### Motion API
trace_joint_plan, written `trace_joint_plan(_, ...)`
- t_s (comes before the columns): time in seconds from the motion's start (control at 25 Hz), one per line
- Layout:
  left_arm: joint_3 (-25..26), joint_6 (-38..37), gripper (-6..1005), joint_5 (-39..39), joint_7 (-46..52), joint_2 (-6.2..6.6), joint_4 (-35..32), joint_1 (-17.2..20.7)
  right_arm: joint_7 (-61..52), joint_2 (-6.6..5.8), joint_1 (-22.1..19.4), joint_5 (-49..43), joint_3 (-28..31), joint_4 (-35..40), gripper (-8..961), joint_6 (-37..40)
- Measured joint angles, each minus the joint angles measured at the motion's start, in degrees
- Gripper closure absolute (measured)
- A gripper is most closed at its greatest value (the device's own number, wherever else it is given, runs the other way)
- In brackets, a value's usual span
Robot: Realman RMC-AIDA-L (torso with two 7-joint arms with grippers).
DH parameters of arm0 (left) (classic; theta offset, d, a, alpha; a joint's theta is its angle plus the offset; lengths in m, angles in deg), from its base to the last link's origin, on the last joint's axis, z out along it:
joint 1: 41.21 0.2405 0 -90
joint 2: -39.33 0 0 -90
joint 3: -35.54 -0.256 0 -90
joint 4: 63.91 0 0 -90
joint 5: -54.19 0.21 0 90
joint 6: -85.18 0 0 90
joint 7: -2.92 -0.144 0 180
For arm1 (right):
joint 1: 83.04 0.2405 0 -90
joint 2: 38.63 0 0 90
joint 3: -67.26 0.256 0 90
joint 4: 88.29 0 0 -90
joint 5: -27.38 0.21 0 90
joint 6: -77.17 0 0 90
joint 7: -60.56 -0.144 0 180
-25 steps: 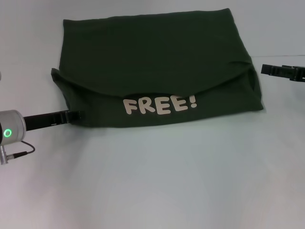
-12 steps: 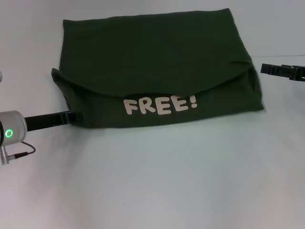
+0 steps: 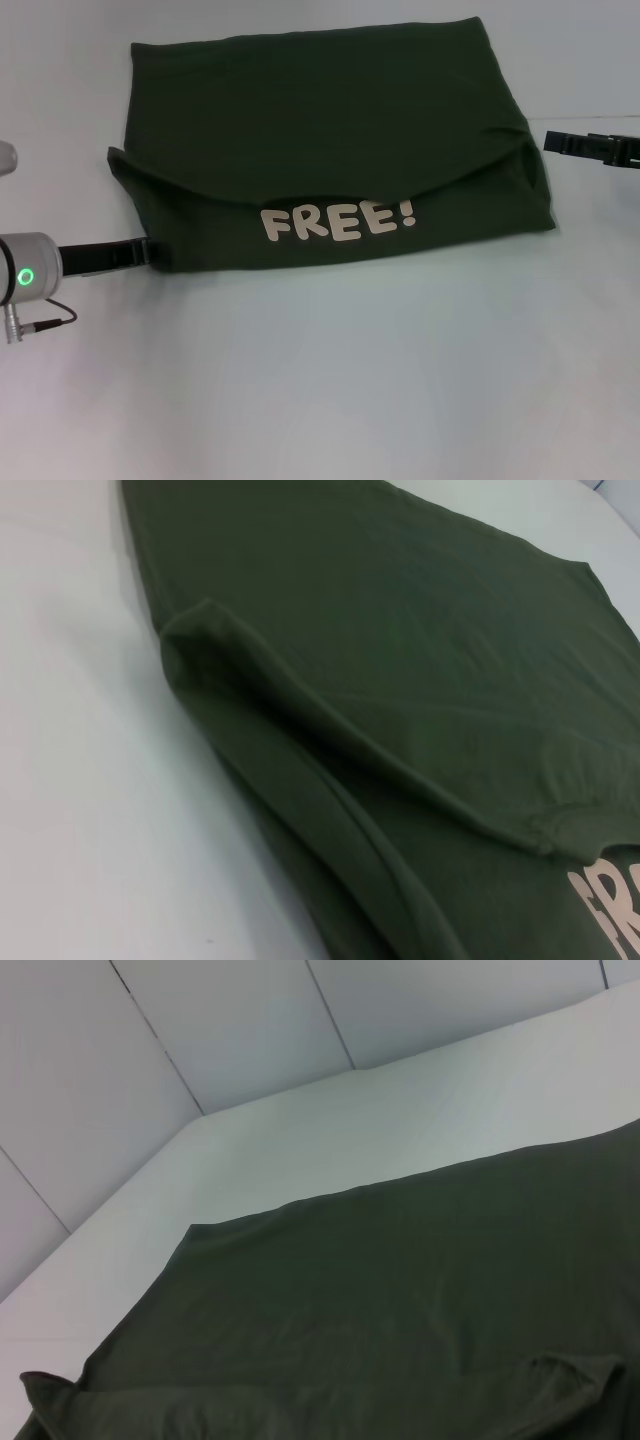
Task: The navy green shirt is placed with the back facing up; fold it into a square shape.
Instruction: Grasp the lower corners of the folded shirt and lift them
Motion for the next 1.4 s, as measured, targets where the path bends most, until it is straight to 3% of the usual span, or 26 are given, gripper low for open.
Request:
trace_joint_plan(0.16,0.0,-0.2,950,0.0,0.8,0.13,-0.2,0.0,-2.3,-0.38,0.0,-0.1,-1.4,0.1,84,0.2)
trace_joint_plan(0.44,0.3,-1.1,949,0.1,1.5,0.73,-0.5,-0.6,-19.2,-3.95,2.6,-8.8,-7.9,1.5,90,2.6)
trace_joint_plan(0.6,0.3,-1.9,949,0.1,1.6,1.02,-0.6,-1.1,-23.8,-4.35,4.7,-15.9,-8.4,1.6,93,3.2)
trace_joint_plan(0.84,0.3,-2.1,949,0.5,1.6,1.1,-0.8,-1.1,-25.9,-2.98,7.3,-22.7,-8.5,1.1,98,-0.2)
trace_joint_plan(1.08,0.3,-2.1,950,0.6,1.7,1.13,-0.8,-1.2,-25.2,-0.49,8.7,-23.8,-9.3,0.7,103,-4.4)
trace_joint_plan(1.4,0.2,-2.0,950,0.6,1.7,1.14,-0.8,-1.2,-25.4,1.57,10.1,-24.1,-12.2,-3.2,110,-12.2)
